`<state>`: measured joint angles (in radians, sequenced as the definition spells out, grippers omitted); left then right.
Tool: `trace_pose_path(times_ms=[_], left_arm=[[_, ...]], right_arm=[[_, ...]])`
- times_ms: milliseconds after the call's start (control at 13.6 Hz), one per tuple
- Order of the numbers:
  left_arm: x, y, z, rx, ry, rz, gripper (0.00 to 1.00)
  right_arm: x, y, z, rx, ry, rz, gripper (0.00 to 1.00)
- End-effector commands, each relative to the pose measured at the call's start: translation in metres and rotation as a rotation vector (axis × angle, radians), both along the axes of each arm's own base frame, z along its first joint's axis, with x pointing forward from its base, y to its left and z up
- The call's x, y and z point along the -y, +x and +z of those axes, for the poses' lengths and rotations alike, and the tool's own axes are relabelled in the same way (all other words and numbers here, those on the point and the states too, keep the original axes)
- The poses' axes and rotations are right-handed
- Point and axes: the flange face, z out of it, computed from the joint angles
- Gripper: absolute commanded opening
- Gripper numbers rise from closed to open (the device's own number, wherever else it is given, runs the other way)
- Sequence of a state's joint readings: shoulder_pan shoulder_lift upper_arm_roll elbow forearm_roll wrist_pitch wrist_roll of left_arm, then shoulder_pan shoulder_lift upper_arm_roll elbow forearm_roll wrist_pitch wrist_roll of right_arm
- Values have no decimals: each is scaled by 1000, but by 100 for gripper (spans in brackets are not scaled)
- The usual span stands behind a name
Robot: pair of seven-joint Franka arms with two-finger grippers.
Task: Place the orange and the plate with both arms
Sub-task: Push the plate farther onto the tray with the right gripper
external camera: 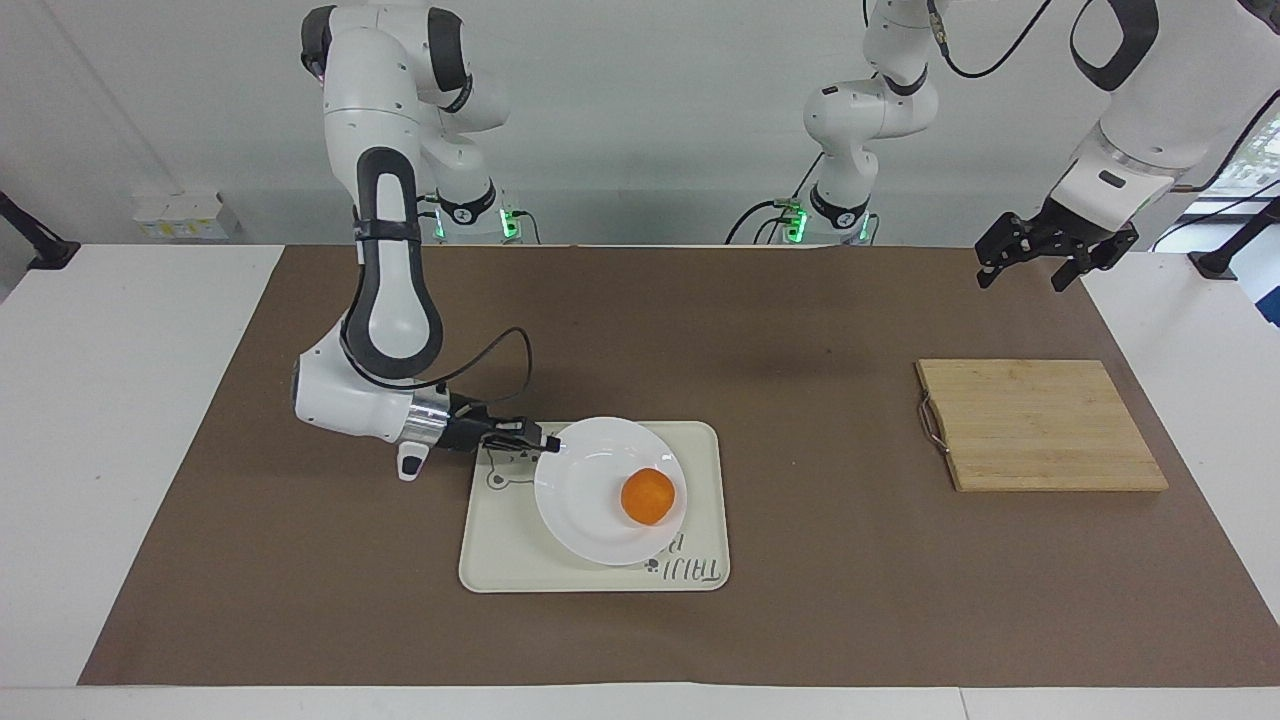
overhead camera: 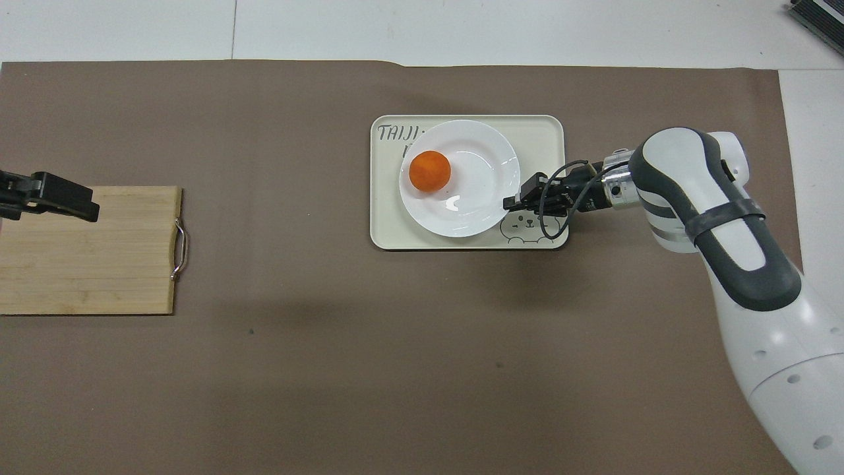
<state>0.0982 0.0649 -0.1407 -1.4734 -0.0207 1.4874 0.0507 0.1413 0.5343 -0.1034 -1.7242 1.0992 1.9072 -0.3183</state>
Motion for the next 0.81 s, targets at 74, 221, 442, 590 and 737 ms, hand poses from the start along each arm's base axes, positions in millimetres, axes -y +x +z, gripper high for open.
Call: trace_pose_path(times_ms=[74,221,442,590,737], left_arm=[[-4,2,3,2,7,0,100],[-4,2,3,2,6,-2,100],[-4,1,4,4,7,-2,100],[-4,1,4,4,7,-2,100],[-4,2,3,2,7,0,100]], right_arm=[[8,-9,-5,-18,-39,-32,0],[12,-14,-10,-16,-62,-61,0],[19,-11,-10,3,-100,-48,66],[26,-8,-8,19,-125,-32,100],[24,-1,12,46,-142,-24,100]])
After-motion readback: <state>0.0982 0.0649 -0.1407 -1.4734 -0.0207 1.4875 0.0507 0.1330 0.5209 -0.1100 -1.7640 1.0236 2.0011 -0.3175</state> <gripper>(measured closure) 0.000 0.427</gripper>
